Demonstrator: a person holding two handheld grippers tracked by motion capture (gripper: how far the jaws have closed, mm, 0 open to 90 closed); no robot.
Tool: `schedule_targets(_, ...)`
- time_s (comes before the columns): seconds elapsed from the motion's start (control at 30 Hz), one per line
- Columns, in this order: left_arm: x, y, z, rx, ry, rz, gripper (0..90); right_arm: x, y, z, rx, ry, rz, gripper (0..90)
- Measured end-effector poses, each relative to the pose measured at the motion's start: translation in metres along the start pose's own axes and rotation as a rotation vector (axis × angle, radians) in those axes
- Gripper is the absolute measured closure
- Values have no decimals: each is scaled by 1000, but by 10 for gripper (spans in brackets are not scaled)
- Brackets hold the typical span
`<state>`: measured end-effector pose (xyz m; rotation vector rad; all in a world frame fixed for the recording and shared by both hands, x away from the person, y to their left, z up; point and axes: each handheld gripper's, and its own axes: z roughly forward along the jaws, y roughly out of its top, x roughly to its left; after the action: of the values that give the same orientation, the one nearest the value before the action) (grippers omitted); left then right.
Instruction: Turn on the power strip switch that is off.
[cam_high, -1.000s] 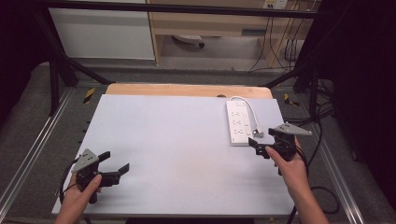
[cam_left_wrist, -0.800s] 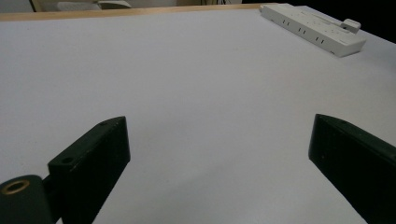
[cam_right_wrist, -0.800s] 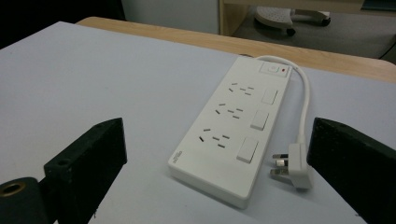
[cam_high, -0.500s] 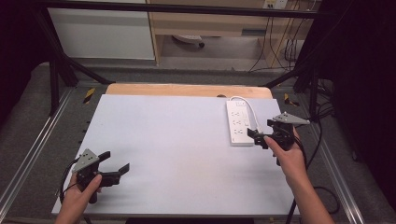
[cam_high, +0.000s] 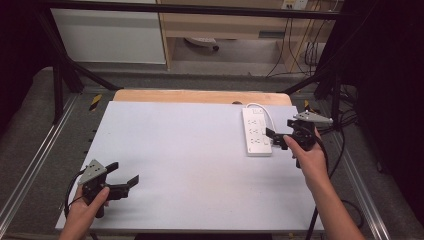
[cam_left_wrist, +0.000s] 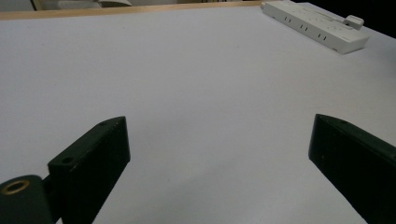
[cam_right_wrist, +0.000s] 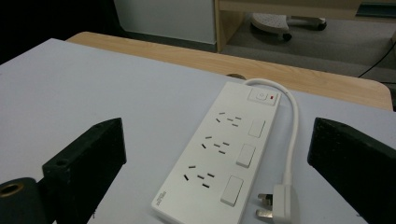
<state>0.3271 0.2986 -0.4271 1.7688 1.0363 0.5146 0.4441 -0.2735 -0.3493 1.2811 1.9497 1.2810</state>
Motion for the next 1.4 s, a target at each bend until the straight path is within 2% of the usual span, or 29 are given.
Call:
schedule_targets(0.5,-1,0,1,10,5,15,55,-7,18,17,20,-27,-13,55)
schedule_targets(1.03,-1,-1,2,14,3,18,55,-22,25,43,29,-42,17,48)
schedule_targets(1.2,0,-1,2,14,2,18,55,-27,23,52,28,-79,32,105)
schedule_targets(1.4,0,-1,2,13,0,17,55,-32,23,61,12,-94,52,202)
